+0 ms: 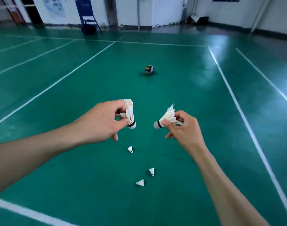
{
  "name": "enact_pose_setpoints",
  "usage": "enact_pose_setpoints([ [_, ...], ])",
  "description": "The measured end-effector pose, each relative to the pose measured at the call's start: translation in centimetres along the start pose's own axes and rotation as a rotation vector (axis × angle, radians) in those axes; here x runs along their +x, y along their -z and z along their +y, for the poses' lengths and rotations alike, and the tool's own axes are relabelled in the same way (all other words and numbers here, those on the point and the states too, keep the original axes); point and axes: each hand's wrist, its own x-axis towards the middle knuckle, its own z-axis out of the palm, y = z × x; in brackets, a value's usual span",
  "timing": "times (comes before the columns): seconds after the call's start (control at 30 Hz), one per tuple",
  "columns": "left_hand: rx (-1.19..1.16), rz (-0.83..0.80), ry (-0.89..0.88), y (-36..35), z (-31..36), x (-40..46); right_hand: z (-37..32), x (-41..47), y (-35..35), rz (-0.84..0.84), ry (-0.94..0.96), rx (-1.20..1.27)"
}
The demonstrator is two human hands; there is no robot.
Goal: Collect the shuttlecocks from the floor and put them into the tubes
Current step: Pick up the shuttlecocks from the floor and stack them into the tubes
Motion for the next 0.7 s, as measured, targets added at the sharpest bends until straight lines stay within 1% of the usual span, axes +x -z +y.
enact_pose_setpoints([
  [0.13, -0.014, 0.005, -0.151, 1.8, 4.1, 1.5, -4.0, -2.0, 3.8, 0.137, 0.080, -0.009],
  [0.2, -0.024, -0.007, -0.248, 2.8, 5.0, 2.2, -5.4, -3.0, 5.2, 0.211, 0.109, -0.052],
  [0.33, -0.048, -0.022, -0.421, 4.5, 5.4, 3.7, -7.6, -5.0, 6.4, 0.374, 0.107, -0.109],
  [0.4, -0.071, -0.051, -0.506, 5.2, 5.4, 4.4, -8.8, -6.3, 6.0, 0.491, 0.106, -0.108],
  [0.53, -0.058, -0.166, -0.702, 5.6, 6.6, 5.1, -11.4, -10.8, 4.5, 0.752, 0.118, -0.153],
  [0.63, -0.109, -0.230, -0.811, 5.2, 8.3, 4.7, -13.3, -15.4, 2.7, 0.877, 0.115, -0.212],
  [0.7, -0.152, -0.275, -0.901, 4.8, 10.3, 3.4, -14.4, -18.9, 1.8, 0.970, 0.069, -0.287],
])
